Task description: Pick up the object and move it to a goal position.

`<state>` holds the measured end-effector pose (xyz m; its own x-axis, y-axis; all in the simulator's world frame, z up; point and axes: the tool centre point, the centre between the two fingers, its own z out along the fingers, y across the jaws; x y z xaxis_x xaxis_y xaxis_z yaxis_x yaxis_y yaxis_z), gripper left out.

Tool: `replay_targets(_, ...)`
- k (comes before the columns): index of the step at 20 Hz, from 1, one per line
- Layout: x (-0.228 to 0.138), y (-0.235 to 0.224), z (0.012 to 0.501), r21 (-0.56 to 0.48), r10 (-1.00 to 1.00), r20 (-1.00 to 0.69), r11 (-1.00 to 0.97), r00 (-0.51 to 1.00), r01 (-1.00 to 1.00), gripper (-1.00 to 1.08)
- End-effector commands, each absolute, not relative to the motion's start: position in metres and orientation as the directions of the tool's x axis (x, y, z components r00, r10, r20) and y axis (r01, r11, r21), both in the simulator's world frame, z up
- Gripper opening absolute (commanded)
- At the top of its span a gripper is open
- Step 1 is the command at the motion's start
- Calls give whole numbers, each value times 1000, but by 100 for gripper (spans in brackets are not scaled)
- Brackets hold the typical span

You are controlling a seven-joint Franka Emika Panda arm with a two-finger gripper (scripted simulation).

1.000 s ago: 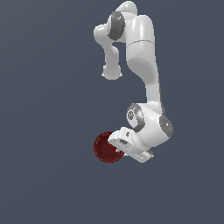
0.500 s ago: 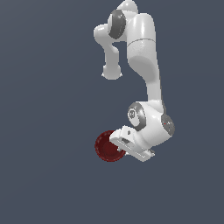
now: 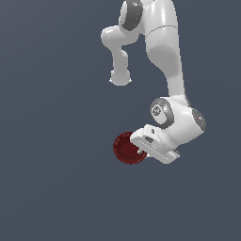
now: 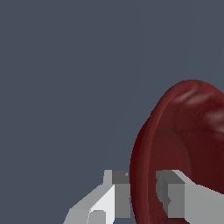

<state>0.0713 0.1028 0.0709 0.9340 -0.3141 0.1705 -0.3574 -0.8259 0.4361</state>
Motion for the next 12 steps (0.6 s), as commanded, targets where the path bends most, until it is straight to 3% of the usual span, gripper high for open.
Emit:
replay_targets(1, 59, 125, 86, 434, -312, 173, -827, 934, -357, -100)
replay_targets(12, 6, 218, 144, 435, -311, 173, -827, 934, -356, -100)
